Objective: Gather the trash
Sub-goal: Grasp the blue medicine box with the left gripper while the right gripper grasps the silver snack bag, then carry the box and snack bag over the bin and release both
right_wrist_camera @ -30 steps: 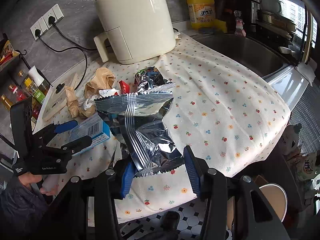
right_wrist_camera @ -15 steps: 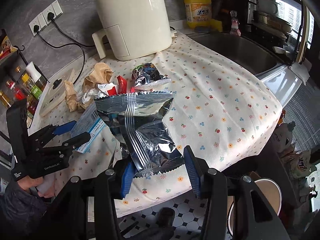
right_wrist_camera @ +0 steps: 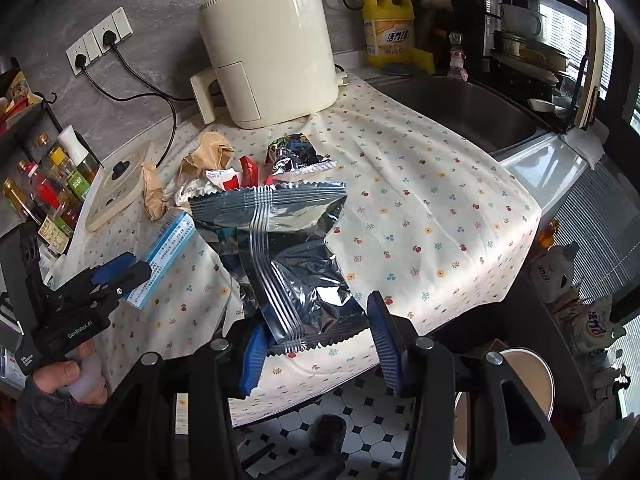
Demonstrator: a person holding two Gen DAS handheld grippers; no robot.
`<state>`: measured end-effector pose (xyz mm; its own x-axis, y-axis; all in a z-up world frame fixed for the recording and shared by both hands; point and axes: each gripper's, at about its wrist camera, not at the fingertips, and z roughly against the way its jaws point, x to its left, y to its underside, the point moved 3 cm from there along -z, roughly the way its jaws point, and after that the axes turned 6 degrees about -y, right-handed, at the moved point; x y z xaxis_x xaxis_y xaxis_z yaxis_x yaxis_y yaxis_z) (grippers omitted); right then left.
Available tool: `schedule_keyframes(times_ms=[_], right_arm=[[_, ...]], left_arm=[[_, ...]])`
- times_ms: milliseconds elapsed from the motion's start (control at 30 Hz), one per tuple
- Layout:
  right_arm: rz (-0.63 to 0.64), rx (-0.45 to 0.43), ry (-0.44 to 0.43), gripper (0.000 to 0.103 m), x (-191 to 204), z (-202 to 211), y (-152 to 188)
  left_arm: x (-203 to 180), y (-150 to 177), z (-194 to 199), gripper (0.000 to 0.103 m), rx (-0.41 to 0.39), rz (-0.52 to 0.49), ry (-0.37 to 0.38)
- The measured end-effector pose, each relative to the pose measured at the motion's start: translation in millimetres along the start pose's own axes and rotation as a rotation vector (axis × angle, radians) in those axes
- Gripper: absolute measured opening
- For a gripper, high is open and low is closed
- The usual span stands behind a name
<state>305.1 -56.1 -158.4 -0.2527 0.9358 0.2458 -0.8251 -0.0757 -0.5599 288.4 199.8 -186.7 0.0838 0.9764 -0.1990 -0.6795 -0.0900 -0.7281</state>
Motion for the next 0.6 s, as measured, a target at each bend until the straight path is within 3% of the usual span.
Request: schedule_keyframes(times_ms=[333, 600], right_arm=[[-0.025, -0.054, -0.050, 0.047, -18.5, 36.5, 16.7], [-0.048, -0.130, -0.065, 0.047, -69.2, 93.9, 33.5]], left_arm=[[-26.4, -5.6, 47.8, 0.066, -0.081, 0.028, -0.070], [-100.2, -1.7, 63.7, 0.066, -0.099, -0.022, -0.074]])
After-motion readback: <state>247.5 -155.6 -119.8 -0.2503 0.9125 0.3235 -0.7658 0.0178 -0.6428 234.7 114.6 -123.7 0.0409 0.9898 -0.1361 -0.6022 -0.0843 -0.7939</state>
